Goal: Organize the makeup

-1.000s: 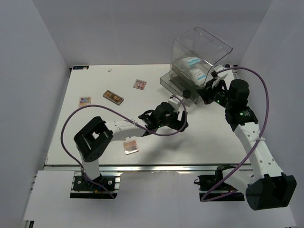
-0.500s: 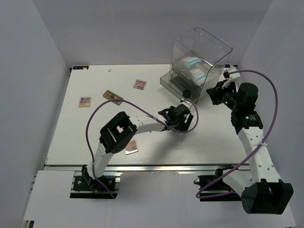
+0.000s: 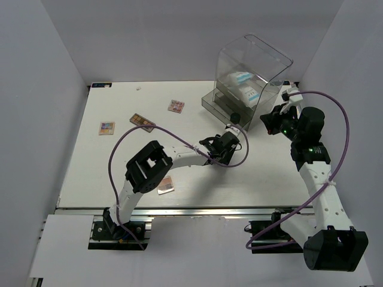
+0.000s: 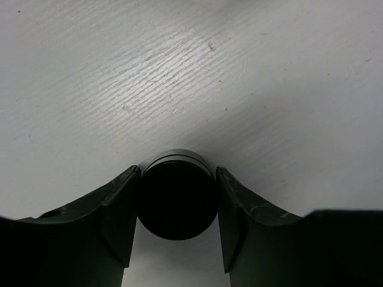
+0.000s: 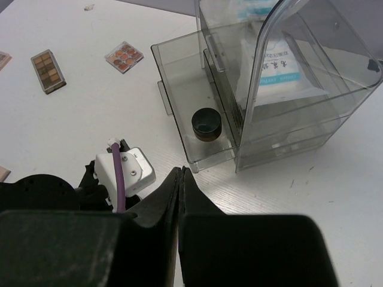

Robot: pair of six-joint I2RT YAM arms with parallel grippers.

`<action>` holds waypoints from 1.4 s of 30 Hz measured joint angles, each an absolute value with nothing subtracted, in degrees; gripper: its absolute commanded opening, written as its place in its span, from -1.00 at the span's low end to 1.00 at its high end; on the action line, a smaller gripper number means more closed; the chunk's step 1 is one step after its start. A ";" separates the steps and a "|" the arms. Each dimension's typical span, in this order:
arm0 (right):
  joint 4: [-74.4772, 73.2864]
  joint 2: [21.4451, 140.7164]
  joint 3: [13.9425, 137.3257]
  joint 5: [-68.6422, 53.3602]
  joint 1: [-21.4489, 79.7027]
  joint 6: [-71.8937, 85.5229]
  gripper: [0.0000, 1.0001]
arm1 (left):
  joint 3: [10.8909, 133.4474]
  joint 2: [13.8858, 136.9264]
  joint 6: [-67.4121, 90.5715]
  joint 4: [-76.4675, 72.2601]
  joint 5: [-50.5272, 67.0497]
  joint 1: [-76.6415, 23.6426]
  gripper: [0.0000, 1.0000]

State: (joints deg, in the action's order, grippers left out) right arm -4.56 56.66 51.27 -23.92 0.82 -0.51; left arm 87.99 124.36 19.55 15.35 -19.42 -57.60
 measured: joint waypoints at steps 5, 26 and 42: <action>-4.89 56.51 50.72 -24.03 0.82 -0.60 -0.66 | 86.41 122.98 20.23 15.40 -20.49 -57.52 -0.87; -6.17 51.62 42.89 -33.21 0.82 -10.48 0.28 | 84.23 110.28 31.51 8.23 -10.81 -42.06 -1.00; -4.69 51.37 38.59 -35.07 0.82 -9.34 0.28 | 92.31 120.92 50.37 -7.20 2.07 -30.92 -1.00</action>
State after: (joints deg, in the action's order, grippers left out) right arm -4.69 51.37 38.59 -35.07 0.82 -9.34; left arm 92.31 120.92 50.37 -7.20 2.07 -30.92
